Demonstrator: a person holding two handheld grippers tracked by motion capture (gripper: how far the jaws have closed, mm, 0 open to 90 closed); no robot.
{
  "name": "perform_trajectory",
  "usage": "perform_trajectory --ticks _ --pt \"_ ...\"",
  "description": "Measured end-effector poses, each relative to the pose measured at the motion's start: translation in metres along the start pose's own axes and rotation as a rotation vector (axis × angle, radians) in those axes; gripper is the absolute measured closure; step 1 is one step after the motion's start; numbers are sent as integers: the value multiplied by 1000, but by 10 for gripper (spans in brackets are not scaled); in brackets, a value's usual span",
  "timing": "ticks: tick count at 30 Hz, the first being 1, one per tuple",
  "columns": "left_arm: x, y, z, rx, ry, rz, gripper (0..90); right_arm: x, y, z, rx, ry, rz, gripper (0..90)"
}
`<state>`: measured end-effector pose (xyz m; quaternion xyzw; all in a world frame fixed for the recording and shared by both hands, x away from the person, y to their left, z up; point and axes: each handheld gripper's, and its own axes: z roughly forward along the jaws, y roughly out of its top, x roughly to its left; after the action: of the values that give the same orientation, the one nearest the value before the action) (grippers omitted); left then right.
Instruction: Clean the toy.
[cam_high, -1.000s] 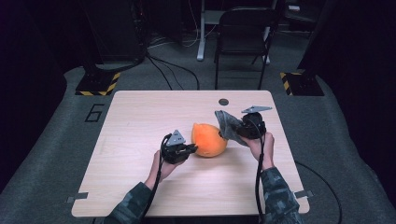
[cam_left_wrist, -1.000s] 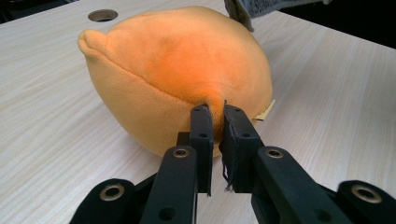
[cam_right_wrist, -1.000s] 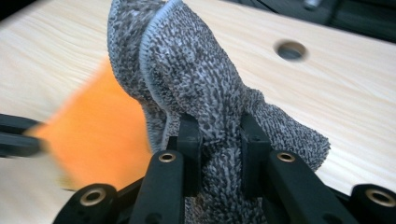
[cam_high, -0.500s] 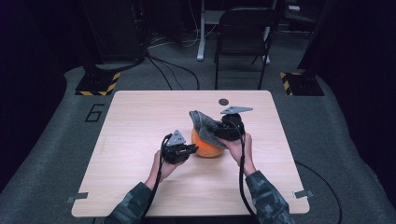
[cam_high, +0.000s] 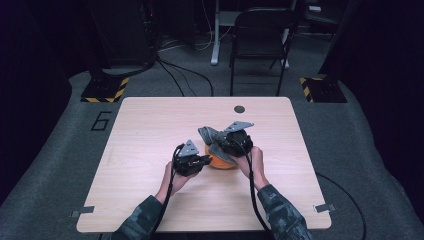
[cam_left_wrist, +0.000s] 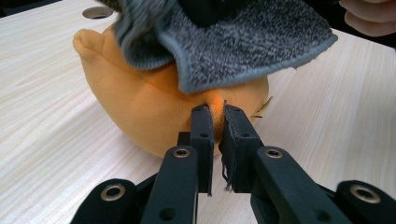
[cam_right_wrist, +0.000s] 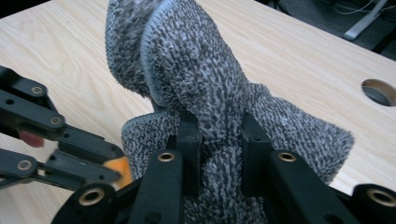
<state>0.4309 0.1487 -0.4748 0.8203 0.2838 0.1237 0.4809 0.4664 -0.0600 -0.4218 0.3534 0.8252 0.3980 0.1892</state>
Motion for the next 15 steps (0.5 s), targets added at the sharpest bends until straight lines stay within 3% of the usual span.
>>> perform_trajectory --ticks 15 --pt "0 -1 0 1 -1 0 832 -23 -8 -12 -22 -40 57 738"
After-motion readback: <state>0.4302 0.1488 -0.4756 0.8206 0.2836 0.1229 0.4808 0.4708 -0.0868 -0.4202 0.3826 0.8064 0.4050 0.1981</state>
